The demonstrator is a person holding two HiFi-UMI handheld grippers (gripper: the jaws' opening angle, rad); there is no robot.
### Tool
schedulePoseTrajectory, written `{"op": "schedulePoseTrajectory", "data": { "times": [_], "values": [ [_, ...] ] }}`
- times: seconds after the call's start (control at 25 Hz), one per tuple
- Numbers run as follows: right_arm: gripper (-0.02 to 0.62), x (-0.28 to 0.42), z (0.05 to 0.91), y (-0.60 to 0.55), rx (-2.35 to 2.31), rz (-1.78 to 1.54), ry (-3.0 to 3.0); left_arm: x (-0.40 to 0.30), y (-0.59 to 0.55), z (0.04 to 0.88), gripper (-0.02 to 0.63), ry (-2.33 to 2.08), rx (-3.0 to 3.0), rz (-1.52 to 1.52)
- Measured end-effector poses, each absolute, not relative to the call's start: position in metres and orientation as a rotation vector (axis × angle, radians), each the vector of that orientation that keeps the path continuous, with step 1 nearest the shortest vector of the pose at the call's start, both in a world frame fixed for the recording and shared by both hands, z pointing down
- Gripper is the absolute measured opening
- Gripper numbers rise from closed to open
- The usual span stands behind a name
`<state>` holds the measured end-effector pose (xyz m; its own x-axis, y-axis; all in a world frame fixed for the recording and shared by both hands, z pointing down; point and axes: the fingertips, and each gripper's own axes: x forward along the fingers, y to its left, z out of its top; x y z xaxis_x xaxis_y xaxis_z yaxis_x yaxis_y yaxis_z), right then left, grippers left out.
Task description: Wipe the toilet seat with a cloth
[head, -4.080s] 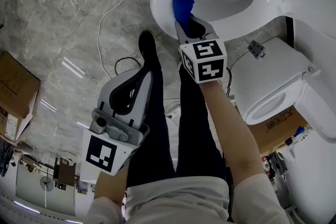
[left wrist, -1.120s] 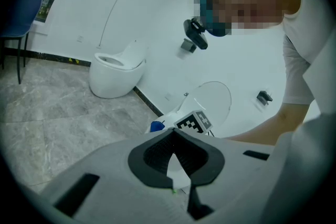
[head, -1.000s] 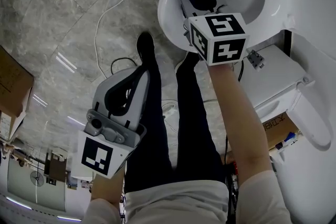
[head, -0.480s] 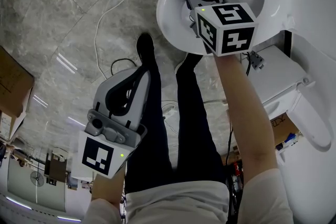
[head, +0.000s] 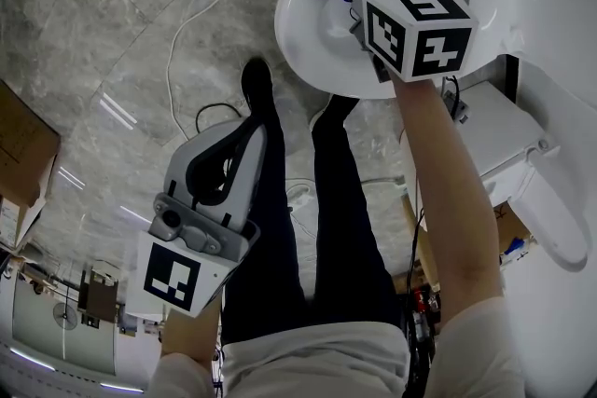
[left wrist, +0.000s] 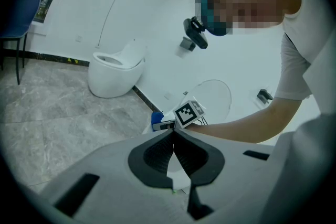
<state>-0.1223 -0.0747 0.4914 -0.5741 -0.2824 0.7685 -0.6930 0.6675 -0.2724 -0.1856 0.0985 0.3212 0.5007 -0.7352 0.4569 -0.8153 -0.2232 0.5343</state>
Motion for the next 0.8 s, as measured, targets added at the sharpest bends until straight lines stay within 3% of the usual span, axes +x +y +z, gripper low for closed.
{"op": "schedulePoseTrajectory", "data": {
  "times": [0.8],
  "values": [
    [0.054,-0.102,0.490,-0.106,0.704,0.769,-2.187,-0.171,0.095,0.323,0.005,-1.293,1.979,0.139]
  ]
}}
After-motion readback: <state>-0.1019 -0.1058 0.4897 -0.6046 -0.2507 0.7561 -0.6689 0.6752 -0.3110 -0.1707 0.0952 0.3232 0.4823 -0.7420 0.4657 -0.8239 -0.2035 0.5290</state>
